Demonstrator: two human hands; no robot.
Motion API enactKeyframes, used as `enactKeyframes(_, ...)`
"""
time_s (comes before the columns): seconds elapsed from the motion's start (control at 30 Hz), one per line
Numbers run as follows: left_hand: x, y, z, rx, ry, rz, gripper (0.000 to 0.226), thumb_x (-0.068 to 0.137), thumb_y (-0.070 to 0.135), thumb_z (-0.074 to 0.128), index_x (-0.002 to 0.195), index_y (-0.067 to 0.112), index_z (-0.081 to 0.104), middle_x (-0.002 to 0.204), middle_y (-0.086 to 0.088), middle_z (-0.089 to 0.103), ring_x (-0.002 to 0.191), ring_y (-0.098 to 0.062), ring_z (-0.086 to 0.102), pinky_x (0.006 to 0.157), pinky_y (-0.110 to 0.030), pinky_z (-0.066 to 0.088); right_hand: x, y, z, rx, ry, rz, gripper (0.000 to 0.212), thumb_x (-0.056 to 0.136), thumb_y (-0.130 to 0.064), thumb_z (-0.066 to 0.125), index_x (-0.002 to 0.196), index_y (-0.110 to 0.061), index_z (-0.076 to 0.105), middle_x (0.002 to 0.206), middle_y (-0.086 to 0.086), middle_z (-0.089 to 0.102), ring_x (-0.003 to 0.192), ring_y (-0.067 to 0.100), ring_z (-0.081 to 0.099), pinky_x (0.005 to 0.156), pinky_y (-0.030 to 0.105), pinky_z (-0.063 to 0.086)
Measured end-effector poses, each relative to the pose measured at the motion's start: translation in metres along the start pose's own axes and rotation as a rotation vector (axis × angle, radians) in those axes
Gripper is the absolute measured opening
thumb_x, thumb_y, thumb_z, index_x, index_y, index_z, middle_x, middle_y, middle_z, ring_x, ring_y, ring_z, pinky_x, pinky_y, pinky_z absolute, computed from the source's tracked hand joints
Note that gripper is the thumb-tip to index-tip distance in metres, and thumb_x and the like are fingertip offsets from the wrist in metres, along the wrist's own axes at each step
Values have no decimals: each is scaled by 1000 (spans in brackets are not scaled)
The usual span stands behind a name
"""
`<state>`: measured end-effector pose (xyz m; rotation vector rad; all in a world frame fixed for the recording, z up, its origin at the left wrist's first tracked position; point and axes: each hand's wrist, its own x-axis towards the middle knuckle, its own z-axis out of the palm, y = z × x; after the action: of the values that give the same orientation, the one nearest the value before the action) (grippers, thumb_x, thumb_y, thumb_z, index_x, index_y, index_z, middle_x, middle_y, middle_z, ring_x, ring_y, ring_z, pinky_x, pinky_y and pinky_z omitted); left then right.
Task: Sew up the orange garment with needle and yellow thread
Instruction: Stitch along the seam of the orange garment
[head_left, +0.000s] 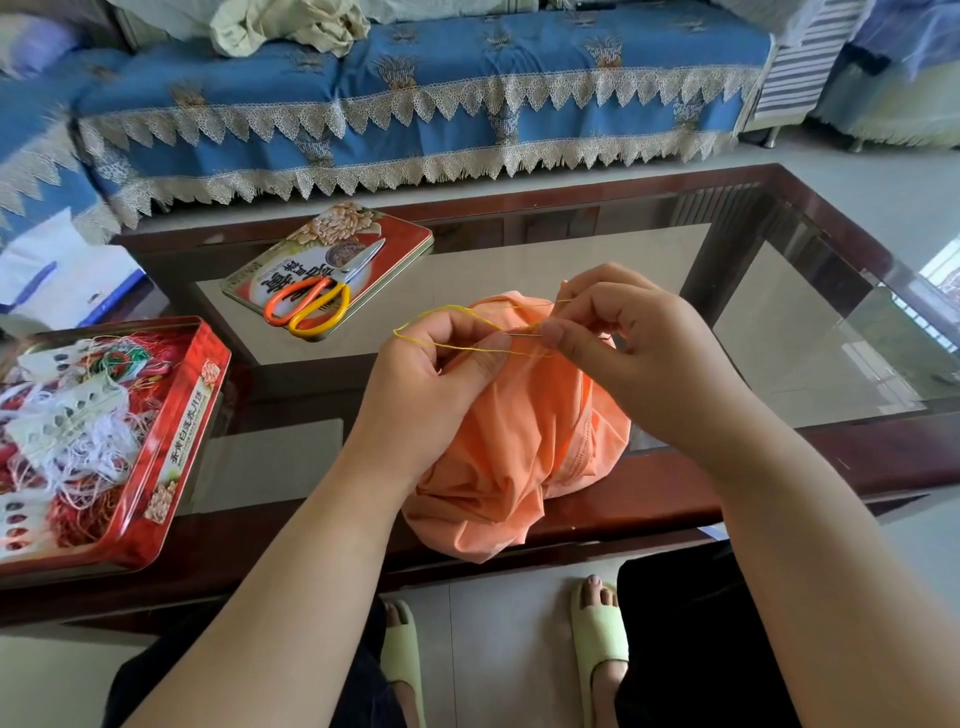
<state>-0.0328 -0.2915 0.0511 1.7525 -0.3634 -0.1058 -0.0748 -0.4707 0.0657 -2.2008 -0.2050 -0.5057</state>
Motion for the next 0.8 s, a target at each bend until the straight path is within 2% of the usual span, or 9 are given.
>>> enactKeyframes(0.33, -2, 3, 0, -45, 20, -6, 21, 78, 43, 67, 87, 24, 70, 82, 10, 72, 85, -4, 66, 74, -15, 48, -1, -4, -1, -28, 36, -5, 8, 89, -21, 66, 82, -19, 67, 93, -22, 56, 85, 5, 57, 72, 9, 45)
enactKeyframes(0.53, -3, 1, 2, -52, 59, -2, 3, 86, 32, 68, 87, 29, 69, 83, 17, 71, 87, -2, 65, 73, -11, 48, 0, -2, 1, -71, 50, 6, 13, 90, -21, 65, 85, -10, 70, 92, -23, 54, 88, 4, 56, 72, 10, 47)
enactKeyframes(0.63, -4, 1, 4, -27, 89, 29, 3, 87, 29, 68, 90, 27, 68, 83, 16, 70, 85, -1, 64, 71, -10, 48, -1, -2, 3, -93, 71, -4, 13, 90, -19, 65, 84, -8, 70, 90, -19, 54, 87, 5, 57, 73, 11, 47)
enactKeyframes(0.73, -6, 1, 6, -1, 122, 60, 5, 87, 30, 68, 91, 27, 68, 84, 16, 70, 87, -1, 65, 73, -12, 50, -2, -3, 6, -122, 106, -16, 15, 90, -18, 66, 83, -6, 70, 93, -11, 57, 77, 8, 57, 73, 17, 49)
enactKeyframes(0.8, -8, 2, 8, 34, 153, 95, 6, 87, 30, 68, 93, 27, 68, 84, 17, 69, 89, 0, 64, 73, -10, 50, -2, -3, 8, -139, 133, -17, 16, 90, -19, 65, 83, -5, 69, 94, -9, 58, 79, 8, 56, 73, 22, 50)
